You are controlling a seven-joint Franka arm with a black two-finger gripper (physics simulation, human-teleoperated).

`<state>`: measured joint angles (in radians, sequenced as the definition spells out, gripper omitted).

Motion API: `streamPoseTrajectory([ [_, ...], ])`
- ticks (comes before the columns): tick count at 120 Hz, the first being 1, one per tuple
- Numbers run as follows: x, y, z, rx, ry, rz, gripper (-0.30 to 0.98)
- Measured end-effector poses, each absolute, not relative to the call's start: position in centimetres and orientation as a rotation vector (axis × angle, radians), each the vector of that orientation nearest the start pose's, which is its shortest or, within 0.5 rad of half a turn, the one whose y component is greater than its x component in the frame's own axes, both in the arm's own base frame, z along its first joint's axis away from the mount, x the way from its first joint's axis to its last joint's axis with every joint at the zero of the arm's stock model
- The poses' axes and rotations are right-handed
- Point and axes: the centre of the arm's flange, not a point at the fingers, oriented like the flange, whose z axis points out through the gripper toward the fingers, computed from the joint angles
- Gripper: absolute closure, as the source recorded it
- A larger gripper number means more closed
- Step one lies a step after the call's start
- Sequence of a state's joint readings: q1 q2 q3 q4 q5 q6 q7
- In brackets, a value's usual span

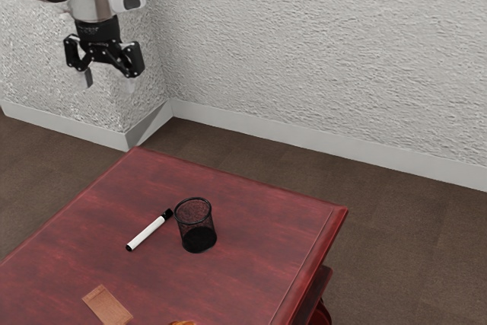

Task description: Put the marker into the pen holder.

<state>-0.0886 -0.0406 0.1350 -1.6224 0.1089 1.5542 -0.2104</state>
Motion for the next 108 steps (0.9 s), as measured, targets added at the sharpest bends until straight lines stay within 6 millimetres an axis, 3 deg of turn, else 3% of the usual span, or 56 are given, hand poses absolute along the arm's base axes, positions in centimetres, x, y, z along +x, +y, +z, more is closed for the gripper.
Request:
streamPoseTrajectory([
  [17, 53.6, 3.7, 61.7, -3.012, -0.382, 0.043, 0.00],
  [56, 52.1, 6.2, 42.4, -2.976, -0.417, 0.373, 0.00],
  [66, 52.1, 6.8, 38.3, -2.973, -0.428, 0.397, 0.00],
  [84, 52.5, 5.2, 32.4, -2.978, -0.365, 0.393, 0.00],
  [108, 53.6, 4.9, 28.9, -2.992, -0.322, 0.325, 0.00],
])
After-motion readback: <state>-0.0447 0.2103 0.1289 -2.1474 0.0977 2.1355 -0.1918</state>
